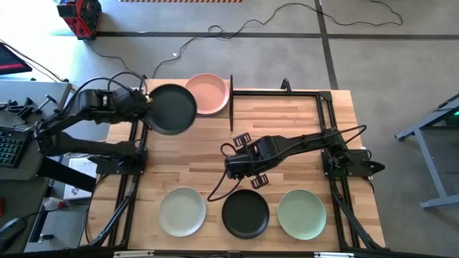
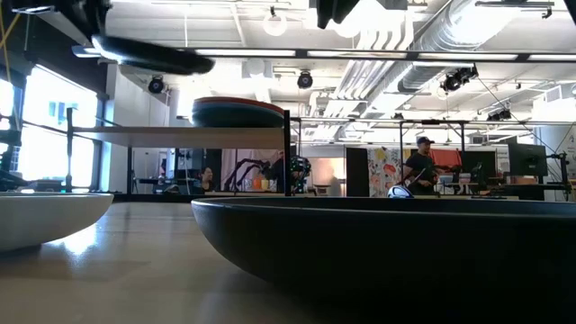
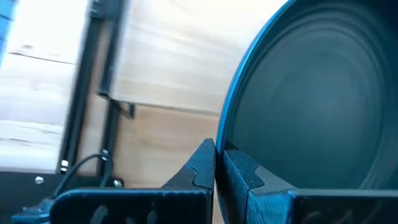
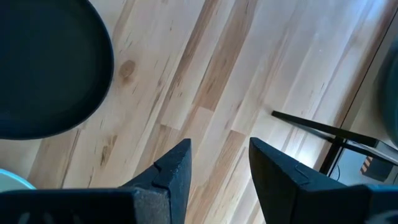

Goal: Place and stack plates onto a shelf
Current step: Put the dark blue plate on the shelf

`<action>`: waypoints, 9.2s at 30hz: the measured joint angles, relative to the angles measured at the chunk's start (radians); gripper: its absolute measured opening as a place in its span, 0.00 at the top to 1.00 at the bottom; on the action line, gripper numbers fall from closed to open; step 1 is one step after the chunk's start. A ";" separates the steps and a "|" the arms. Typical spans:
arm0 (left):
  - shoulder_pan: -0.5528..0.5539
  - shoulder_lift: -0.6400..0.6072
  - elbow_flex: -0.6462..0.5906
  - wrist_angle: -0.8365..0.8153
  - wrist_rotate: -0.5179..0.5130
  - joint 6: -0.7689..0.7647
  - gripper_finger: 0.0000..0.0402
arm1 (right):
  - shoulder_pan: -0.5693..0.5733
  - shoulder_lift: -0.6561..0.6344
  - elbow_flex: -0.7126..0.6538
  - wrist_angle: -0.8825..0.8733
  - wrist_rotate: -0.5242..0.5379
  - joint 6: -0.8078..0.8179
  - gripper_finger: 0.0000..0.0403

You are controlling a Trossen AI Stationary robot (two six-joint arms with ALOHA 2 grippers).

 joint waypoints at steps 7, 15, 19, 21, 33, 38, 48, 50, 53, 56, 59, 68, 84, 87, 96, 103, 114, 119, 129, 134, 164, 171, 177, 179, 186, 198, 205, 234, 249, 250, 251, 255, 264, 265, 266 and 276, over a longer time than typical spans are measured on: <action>0.097 -0.066 -0.096 -0.001 -0.139 -0.074 1.00 | 0.000 0.000 0.000 0.002 0.000 0.000 0.65; 0.211 -0.052 -0.108 0.001 -0.289 -0.084 1.00 | 0.000 0.000 0.000 0.014 0.000 0.003 0.65; 0.259 -0.007 -0.108 0.001 -0.303 -0.035 1.00 | 0.000 0.000 0.000 0.014 0.000 0.011 0.65; 0.272 0.021 -0.108 0.004 -0.302 -0.012 0.99 | 0.000 0.000 0.000 0.015 0.000 0.011 0.65; 0.359 0.128 -0.108 0.042 -0.200 0.132 0.99 | 0.000 0.000 0.000 0.016 0.000 0.011 0.65; 0.400 0.151 -0.108 0.089 -0.124 0.209 0.99 | 0.000 0.000 0.000 0.016 0.000 0.011 0.65; 0.454 0.187 -0.108 0.134 -0.078 0.279 0.99 | 0.000 0.000 0.000 0.016 0.000 0.011 0.65; 0.463 0.192 -0.108 0.144 -0.066 0.299 0.99 | 0.000 0.000 0.000 0.016 0.000 0.011 0.65; 0.480 0.203 -0.108 0.167 -0.042 0.338 0.99 | 0.000 0.000 0.000 0.016 0.000 0.011 0.65; 0.493 0.212 -0.108 0.165 -0.036 0.363 0.99 | 0.000 0.000 0.000 0.016 0.000 0.011 0.65; 0.500 0.220 -0.108 0.165 -0.036 0.381 0.99 | 0.000 0.000 0.000 0.016 0.000 0.011 0.65; 0.506 0.246 -0.108 0.161 -0.032 0.432 0.95 | 0.000 0.000 0.000 0.016 0.000 0.011 0.65; 0.506 0.256 -0.108 0.095 -0.010 0.488 0.78 | 0.000 0.000 0.000 0.008 0.000 0.011 0.65; 0.506 0.256 -0.108 0.100 0.014 0.520 0.77 | 0.000 0.000 0.000 0.008 0.000 0.013 0.65; 0.506 0.256 -0.108 0.079 -0.011 0.566 0.76 | 0.000 0.000 0.000 0.008 0.000 0.027 0.65; 0.511 0.256 -0.108 0.073 -0.156 0.566 0.77 | 0.000 0.000 0.000 0.008 0.000 0.030 0.65; 0.622 0.290 -0.108 0.078 -0.175 0.638 0.77 | -0.002 0.000 0.000 0.016 0.012 0.030 0.65; 0.633 0.331 -0.108 0.080 -0.163 0.667 0.77 | -0.017 0.000 0.000 0.015 0.017 0.030 0.65; 0.635 0.392 -0.108 0.100 -0.150 0.689 0.77 | -0.034 0.000 0.000 0.015 0.013 0.030 0.65; 0.635 0.417 -0.108 0.116 -0.152 0.689 0.77 | -0.034 0.000 0.000 0.015 0.013 0.030 0.65; 0.635 0.187 -0.108 0.155 -0.120 0.865 0.84 | -0.151 -0.057 -0.001 0.008 0.065 0.174 0.65; 0.634 0.093 -0.108 0.186 0.024 0.998 0.84 | -0.237 -0.060 -0.001 0.197 0.048 0.211 0.65; 0.635 0.073 -0.108 0.187 0.068 1.027 0.84 | -0.271 -0.060 -0.001 0.342 0.045 0.211 0.65; 0.635 0.087 -0.108 0.187 0.074 1.027 0.84 | -0.275 -0.060 -0.001 0.362 0.044 0.213 0.65; 0.635 0.168 -0.108 0.187 0.087 1.061 0.84 | -0.290 -0.060 -0.001 0.375 0.044 0.328 0.65; 0.635 0.249 -0.108 0.126 0.056 1.150 0.84 | -0.292 -0.060 -0.001 0.374 0.044 0.366 0.65; 0.635 0.209 -0.108 0.061 0.082 1.150 0.84 | -0.306 -0.060 -0.001 0.370 0.045 0.359 0.65; 0.635 0.285 -0.108 0.137 0.091 1.089 0.84 | -0.310 -0.060 -0.001 0.368 0.045 0.359 0.65; 0.635 0.178 -0.108 0.103 0.012 1.115 0.84 | -0.310 -0.059 -0.001 0.368 0.045 0.359 0.65; 0.635 0.181 -0.108 0.096 0.012 1.115 0.84 | -0.310 -0.059 -0.001 0.368 0.045 0.359 0.65; 0.635 0.187 -0.108 0.092 0.012 1.114 0.84 | -0.310 -0.059 -0.001 0.368 0.045 0.359 0.65; 0.635 0.221 -0.108 0.090 0.015 1.113 0.84 | -0.310 -0.059 -0.001 0.368 0.045 0.358 0.65; 0.634 0.292 -0.108 0.075 0.029 1.104 0.84 | -0.310 -0.059 -0.001 0.368 0.045 0.314 0.65; 0.634 0.298 -0.108 0.074 0.027 1.104 0.84 | -0.310 -0.059 -0.001 0.368 0.045 0.314 0.65; 0.634 0.303 -0.108 0.074 0.026 1.103 0.84 | -0.310 -0.059 -0.001 0.368 0.045 0.314 0.65; 0.635 0.324 -0.108 0.085 0.013 1.054 0.84 | -0.310 -0.059 -0.001 0.368 0.045 0.285 0.65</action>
